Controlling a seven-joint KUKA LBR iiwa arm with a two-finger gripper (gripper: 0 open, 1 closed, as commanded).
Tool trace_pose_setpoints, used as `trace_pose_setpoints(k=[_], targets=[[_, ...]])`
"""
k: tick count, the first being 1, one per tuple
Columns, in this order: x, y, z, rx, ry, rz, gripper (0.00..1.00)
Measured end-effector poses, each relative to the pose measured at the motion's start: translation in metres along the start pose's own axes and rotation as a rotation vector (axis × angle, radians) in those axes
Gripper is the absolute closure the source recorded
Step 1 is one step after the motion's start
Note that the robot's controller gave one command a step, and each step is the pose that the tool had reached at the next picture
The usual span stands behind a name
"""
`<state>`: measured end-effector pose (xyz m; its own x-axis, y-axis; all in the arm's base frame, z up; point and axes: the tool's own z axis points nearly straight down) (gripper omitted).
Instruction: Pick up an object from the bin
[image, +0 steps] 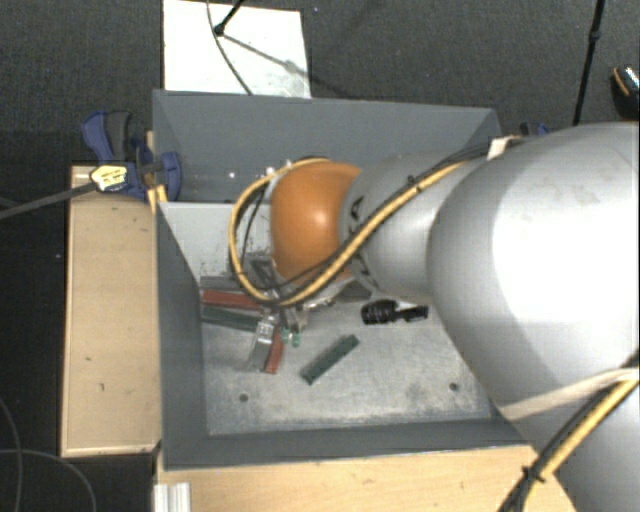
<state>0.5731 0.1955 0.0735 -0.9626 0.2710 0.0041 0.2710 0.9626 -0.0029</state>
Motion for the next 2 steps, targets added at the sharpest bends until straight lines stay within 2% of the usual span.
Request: trace_pose_setpoints(k=[1,2], targets=[[0.039,-0.041,0.004,-0.002,-0.002,0.138,0.00],[-0.009,-0.088,0.003,-0.004,-0.009,0.221,0.00]])
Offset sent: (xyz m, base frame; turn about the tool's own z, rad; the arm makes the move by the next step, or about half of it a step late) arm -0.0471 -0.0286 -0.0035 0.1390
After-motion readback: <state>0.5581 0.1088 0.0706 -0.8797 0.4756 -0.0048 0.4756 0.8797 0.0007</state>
